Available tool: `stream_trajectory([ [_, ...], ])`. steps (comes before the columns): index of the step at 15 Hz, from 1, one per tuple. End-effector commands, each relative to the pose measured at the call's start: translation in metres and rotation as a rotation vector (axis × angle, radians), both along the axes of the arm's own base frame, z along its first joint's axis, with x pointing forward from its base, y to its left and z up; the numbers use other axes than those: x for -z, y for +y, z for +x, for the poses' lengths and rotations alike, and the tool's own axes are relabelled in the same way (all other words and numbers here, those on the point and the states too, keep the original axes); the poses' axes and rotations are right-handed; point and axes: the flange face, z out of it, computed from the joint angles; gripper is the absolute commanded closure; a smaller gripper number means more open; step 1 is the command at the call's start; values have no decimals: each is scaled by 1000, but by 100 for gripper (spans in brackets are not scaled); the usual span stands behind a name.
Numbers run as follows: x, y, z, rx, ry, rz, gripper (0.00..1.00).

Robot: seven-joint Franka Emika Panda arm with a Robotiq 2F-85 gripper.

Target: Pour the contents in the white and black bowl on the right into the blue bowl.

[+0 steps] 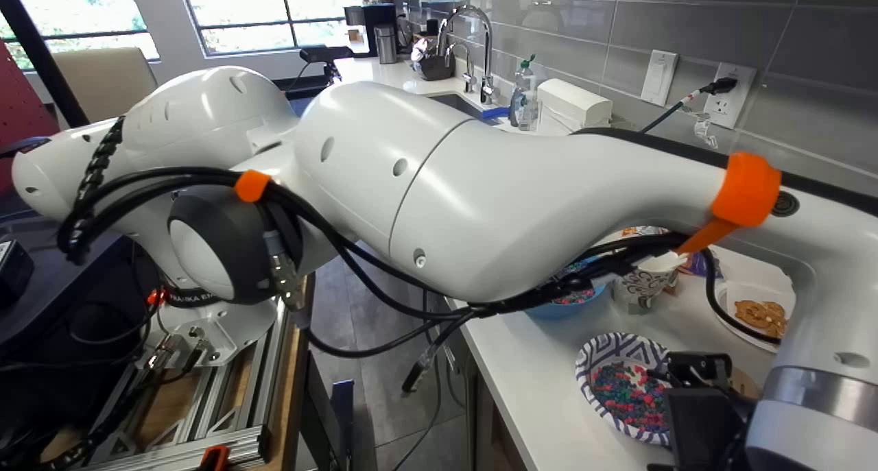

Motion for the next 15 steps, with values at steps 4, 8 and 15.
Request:
stream_trajectory([
  [4, -13, -9, -4, 4, -72, 51, 42],
  [8, -11, -8, -6, 8, -75, 75, 72],
  [15, -8, -1, -5, -5, -78, 124, 100],
])
